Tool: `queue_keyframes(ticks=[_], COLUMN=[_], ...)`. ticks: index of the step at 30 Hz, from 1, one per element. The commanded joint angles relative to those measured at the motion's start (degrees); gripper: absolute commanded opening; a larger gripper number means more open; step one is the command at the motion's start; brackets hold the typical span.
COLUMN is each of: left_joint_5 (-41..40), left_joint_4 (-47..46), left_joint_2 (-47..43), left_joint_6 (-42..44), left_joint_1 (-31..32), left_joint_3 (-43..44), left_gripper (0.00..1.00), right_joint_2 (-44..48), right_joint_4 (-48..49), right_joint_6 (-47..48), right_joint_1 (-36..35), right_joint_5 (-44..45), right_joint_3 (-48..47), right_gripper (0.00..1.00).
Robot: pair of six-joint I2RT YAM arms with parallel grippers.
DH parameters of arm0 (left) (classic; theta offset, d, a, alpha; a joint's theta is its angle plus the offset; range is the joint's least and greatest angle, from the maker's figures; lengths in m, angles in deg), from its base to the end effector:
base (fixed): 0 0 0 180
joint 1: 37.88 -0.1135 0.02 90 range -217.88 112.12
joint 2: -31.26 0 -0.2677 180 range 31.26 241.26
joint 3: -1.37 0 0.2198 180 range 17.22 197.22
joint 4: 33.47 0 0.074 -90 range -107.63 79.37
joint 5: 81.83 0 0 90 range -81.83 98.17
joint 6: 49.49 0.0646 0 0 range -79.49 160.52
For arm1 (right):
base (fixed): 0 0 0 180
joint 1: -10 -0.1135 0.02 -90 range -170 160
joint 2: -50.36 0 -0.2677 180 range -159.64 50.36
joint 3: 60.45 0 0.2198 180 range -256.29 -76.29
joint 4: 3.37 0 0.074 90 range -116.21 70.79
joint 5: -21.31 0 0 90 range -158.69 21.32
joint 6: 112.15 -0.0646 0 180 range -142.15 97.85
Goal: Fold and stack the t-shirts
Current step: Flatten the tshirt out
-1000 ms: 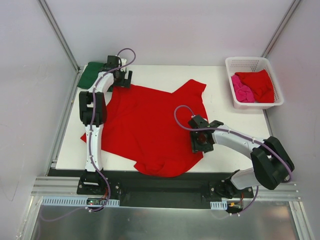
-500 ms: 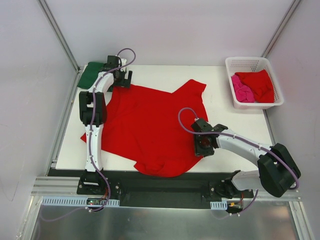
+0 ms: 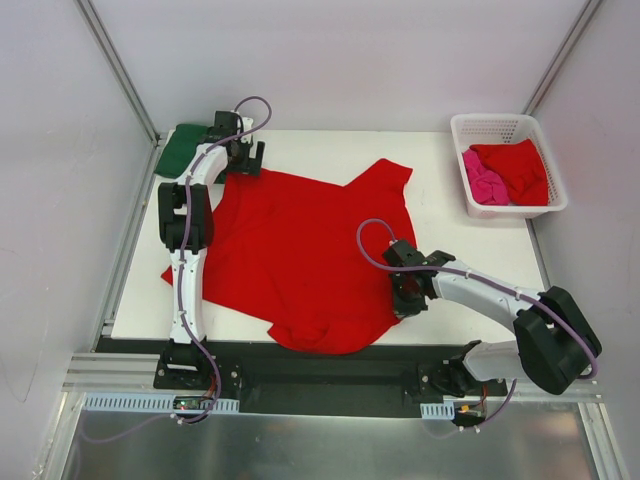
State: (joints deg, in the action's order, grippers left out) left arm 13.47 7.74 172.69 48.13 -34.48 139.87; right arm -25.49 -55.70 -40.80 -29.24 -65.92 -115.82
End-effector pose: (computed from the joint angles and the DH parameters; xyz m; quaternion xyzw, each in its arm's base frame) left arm 0.5468 -0.0385 0.1728 0.1063 0.9140 -0.0282 0.3905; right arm 0.1580 0.1250 0.1638 -0.1731 0.9732 0.0514 0.1423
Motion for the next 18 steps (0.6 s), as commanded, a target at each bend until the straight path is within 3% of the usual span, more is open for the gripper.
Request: queue_keyframes(ticks=[1,6,9,13,14,18], left_joint_5=[-2.1,-2.0,-2.2,-2.5,-2.9,-3.8], left_joint_4=[-0.3,-0.2,-0.2,-0.2,-0.2,-0.3], left_joint_2=[-0.5,-0.1,-0.2,0.0,0.1,0.2], left_joint_6=[1.3,1.6,2.0,2.5,2.6,2.6], left_joint_1=[-0.1,0.0,0.1,0.3,0.4,0.5], left_joint_3=[0.0,-0.2,-0.6,-0.9,-0.8,-0.6], left_gripper=[0.99,0.99,0.95,0.58,0.42,0.19], right_joint_2=[1.2,1.0,1.1,1.4,1.4,1.7], right_joint_4=[-1.1,-3.2,-4.2,-4.6,-4.6,-4.9], right_joint_6=[-0.6,-1.0,-0.9,-0.6,-0.7,-0.7], right_joint_1=[-0.4,-0.4,-0.3,-0.4,-0.3,-0.3], right_joint_5=[0.0,2.9,3.8,4.0,4.1,4.0], right_joint_3=[-0.1,-1.0,-1.5,-2.3,-2.3,-2.5], right_gripper=[0.01,0.01,0.01,0.01,0.01,0.01])
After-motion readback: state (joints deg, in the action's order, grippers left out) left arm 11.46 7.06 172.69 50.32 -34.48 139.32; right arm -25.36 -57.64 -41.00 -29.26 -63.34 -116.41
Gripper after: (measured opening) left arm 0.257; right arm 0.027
